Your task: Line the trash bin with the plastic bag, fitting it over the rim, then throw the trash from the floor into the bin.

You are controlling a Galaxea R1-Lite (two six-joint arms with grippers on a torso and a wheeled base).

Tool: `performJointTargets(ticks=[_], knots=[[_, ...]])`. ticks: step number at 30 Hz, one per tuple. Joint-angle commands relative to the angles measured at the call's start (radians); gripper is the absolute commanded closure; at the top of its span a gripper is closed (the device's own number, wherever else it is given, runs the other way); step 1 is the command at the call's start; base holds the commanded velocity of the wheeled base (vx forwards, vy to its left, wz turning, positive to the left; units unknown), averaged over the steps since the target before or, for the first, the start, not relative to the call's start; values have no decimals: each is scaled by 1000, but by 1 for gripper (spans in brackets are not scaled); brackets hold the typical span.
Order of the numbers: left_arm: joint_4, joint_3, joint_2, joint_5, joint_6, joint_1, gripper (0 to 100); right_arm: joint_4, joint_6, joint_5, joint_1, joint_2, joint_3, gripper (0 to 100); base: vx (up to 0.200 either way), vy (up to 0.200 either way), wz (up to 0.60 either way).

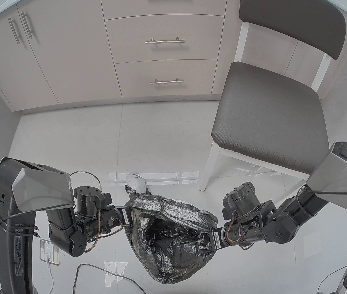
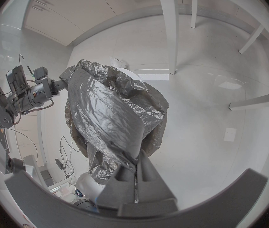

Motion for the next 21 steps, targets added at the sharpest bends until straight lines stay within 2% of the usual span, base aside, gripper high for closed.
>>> performJointTargets(ticks=[1, 3, 16, 17, 21], knots=[[1, -3, -10, 1, -2, 1, 100, -1, 0, -4, -2, 6, -3, 100, 0, 0, 0], [1, -1, -10, 1, -2, 1, 100, -1, 0, -24, -2, 6, -3, 100, 0, 0, 0], [1, -9, -10, 1, -3, -9, 100, -1, -3, -26, -38, 6, -3, 100, 0, 0, 0], [1, -9, -10, 1, -3, -9, 100, -1, -3, -26, -38, 6, -3, 0, 0, 0, 0], [-1, -9, -7, 2, -5, -12, 100, -1, -4, -26, -38, -1, 2, 0, 0, 0, 0]])
